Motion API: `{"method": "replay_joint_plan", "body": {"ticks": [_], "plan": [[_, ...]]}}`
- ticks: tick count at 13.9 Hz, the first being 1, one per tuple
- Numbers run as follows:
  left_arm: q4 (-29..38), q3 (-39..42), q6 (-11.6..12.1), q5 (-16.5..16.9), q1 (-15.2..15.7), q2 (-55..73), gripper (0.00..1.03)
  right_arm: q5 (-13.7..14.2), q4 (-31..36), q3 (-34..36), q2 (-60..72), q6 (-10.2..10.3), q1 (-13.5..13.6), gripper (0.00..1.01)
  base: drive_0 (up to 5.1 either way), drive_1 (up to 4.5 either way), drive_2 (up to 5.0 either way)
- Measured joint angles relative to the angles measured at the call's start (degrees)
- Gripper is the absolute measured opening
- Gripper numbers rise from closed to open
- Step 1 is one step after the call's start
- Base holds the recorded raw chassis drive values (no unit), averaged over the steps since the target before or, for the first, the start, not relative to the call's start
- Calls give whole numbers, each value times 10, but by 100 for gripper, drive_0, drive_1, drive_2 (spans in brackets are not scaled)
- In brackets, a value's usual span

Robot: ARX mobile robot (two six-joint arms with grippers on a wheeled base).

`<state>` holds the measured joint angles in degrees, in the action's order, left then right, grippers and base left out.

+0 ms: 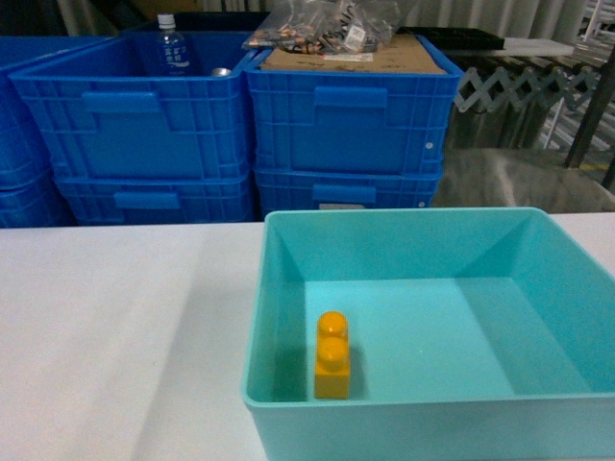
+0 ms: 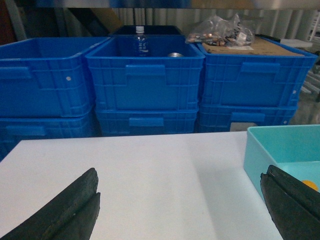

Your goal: Pick red block from blue box to shelf

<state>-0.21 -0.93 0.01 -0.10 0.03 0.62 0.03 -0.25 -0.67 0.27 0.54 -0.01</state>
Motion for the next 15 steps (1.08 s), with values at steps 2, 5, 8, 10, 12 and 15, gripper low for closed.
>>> {"method": "replay_joint_plan", "body": {"ticks": [2,5,8,10,12,15], "plan": [[0,0,0,0,0,0,98,0,0,0,0,0,0,29,-164,-164,-164],[0,0,0,1,0,0,98,0,0,0,0,0,0,29,-150,-150,-150],[0,0,0,0,0,0,98,0,0,0,0,0,0,29,-163,-163,-163],[0,0,0,1,0,0,98,0,0,0,0,0,0,29,-147,-147,-147],[0,0,0,1,0,0,98,0,0,0,0,0,0,29,-154,-154,-154],[0,0,0,0,0,0,98,0,0,0,0,0,0,29,-169,-169,-169]]}}
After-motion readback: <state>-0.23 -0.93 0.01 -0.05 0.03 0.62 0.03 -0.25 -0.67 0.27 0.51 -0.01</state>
